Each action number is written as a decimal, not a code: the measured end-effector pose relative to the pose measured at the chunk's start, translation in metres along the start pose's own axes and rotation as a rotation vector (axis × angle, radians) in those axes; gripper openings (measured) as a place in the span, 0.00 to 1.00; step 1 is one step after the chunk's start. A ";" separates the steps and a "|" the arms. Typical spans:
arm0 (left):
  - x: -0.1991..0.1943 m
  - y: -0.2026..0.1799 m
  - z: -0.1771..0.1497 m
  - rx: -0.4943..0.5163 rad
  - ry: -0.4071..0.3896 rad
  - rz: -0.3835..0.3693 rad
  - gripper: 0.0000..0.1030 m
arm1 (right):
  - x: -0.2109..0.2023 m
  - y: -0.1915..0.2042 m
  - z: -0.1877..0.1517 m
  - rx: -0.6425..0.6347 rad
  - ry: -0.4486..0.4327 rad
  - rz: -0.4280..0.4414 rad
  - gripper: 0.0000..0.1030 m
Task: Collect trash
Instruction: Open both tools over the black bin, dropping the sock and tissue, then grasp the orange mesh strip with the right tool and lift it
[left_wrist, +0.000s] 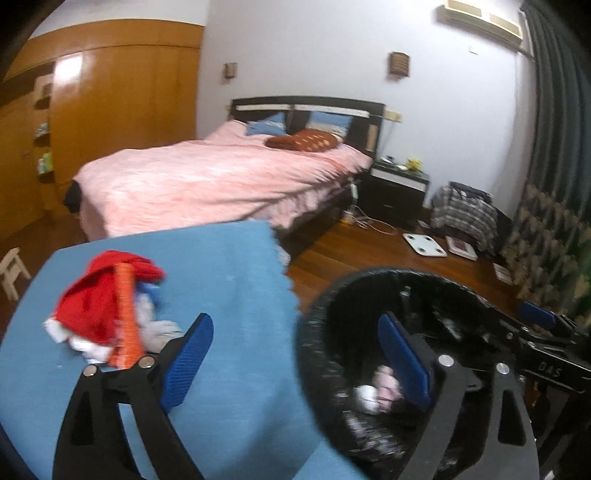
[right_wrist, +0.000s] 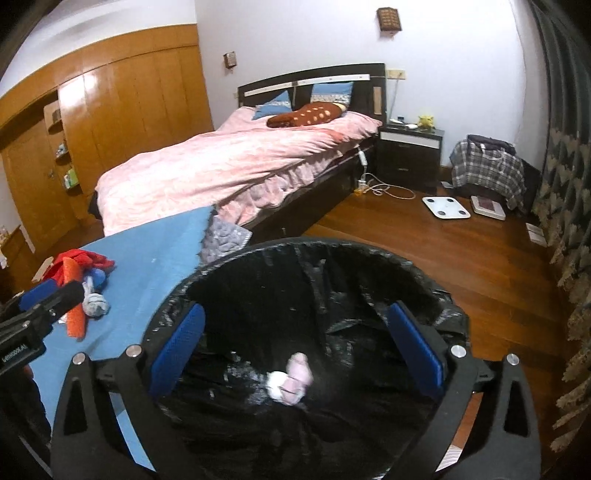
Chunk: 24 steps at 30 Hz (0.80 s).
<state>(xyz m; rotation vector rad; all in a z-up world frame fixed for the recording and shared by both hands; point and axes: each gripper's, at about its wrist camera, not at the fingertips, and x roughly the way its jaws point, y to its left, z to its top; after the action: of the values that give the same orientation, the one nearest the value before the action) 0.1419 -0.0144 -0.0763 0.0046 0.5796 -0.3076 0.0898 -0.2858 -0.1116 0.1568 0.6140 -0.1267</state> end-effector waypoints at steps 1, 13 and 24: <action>-0.003 0.005 0.000 -0.004 -0.008 0.016 0.88 | 0.000 0.005 0.001 -0.007 -0.001 0.008 0.94; -0.042 0.100 -0.013 -0.064 -0.065 0.246 0.88 | 0.017 0.105 0.013 -0.133 -0.007 0.159 0.94; -0.052 0.166 -0.031 -0.126 -0.056 0.391 0.88 | 0.048 0.200 0.005 -0.242 0.029 0.275 0.94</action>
<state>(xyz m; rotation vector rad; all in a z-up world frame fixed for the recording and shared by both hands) 0.1315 0.1618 -0.0877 -0.0119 0.5291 0.1084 0.1643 -0.0940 -0.1142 0.0078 0.6261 0.2157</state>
